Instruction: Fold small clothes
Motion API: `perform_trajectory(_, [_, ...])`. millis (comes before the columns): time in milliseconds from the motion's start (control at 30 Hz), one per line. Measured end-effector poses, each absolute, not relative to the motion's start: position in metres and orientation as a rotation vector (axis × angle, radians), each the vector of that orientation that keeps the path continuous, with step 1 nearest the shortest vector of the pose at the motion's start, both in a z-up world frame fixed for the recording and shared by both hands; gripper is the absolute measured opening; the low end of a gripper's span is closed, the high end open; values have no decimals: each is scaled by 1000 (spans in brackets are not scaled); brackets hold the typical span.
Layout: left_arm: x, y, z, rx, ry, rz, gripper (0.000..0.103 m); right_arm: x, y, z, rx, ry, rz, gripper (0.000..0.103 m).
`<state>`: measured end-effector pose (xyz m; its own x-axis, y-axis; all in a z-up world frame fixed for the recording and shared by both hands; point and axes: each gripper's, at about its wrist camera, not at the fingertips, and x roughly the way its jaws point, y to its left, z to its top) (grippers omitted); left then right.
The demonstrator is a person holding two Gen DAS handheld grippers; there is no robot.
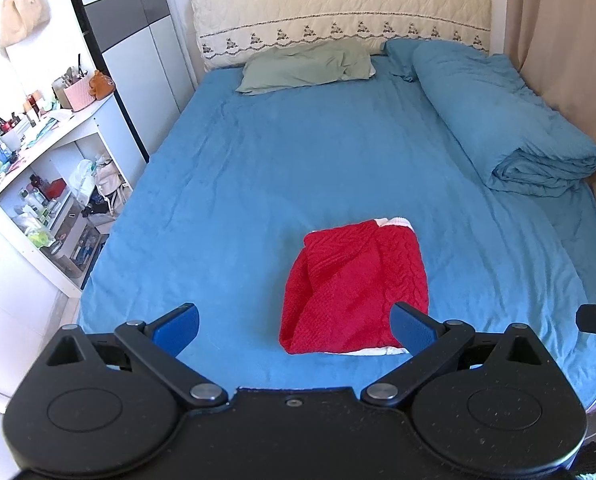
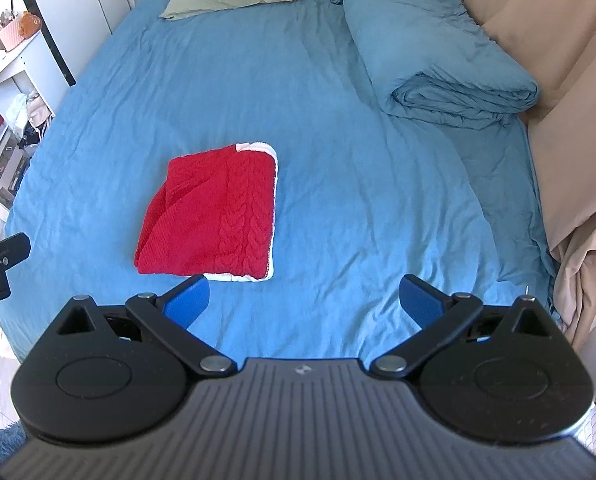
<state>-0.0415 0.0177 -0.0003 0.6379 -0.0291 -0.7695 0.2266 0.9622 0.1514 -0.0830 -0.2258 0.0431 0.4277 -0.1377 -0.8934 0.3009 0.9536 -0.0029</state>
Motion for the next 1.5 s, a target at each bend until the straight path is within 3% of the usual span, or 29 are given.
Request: perform_trajectory(1500, [-43,20,0,241,889,-142,103,-86,-224,43,176,1103,-271,103])
